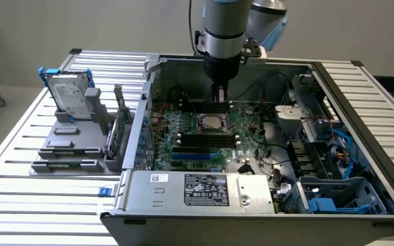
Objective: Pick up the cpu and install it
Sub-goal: 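Close the cpu cover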
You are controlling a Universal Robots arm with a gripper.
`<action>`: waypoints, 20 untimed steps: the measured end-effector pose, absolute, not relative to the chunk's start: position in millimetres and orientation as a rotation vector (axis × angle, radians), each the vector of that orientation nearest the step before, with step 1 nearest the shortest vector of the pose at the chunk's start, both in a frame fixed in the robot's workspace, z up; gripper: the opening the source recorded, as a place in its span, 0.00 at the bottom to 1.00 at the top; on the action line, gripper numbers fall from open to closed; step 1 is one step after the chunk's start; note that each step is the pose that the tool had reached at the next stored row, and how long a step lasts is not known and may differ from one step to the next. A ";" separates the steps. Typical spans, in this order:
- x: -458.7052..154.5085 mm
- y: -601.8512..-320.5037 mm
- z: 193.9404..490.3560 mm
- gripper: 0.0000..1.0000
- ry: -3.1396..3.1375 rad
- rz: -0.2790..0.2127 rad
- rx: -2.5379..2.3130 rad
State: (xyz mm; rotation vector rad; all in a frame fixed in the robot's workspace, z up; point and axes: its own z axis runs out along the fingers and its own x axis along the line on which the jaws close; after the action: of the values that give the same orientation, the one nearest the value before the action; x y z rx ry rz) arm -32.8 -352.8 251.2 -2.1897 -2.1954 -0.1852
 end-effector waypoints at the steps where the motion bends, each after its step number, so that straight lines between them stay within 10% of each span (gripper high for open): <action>1: -27.9 -353.2 253.7 0.11 -2.195 -0.185 -2.189; 20: 49.2 -358.5 266.9 0.11 -2.194 -0.183 -2.185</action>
State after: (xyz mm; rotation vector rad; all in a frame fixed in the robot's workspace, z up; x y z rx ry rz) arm 49.2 -358.5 266.9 -2.1848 -2.1938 -0.1829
